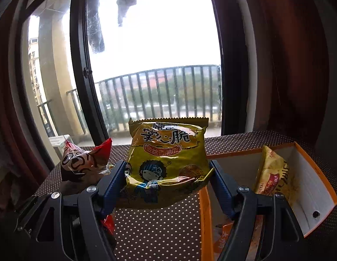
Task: Organize snacks
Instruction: 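Lift both bags and carry them over the orange box, then lower both bags into the box and open both tools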
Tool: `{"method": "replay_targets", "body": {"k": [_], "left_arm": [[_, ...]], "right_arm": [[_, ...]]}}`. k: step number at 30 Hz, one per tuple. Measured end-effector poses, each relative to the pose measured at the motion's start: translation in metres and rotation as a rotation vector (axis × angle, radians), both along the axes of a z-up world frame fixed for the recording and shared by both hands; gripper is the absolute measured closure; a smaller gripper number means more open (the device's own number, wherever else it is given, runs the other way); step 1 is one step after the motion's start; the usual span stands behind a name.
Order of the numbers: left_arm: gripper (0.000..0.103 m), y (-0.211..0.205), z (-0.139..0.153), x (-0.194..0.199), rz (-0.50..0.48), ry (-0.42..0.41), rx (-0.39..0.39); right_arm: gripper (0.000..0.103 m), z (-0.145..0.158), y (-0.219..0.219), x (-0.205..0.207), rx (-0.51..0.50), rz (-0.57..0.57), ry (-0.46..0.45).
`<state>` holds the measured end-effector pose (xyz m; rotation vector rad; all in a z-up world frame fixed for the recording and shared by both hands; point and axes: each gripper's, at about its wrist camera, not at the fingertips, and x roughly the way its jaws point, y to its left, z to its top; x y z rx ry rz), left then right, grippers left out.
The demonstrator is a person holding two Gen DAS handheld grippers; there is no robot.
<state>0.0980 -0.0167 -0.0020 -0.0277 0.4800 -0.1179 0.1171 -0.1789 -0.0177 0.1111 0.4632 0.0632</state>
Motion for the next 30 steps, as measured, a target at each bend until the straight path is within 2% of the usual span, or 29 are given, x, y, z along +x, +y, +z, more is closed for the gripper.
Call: {"method": "replay_targets", "body": {"k": [12,30], "left_arm": [[0.065,-0.031,0.001,0.026,-0.101,-0.014,0.027],[0.065,-0.09,-0.019,0.067,-0.276,0.023,0.052]], "right_arm": [[0.026,0.002,-0.039,-0.005,0.034,-0.068,-0.024],[0.026,-0.009,-0.111,-0.012,0.076,-0.237,-0.011]]}}
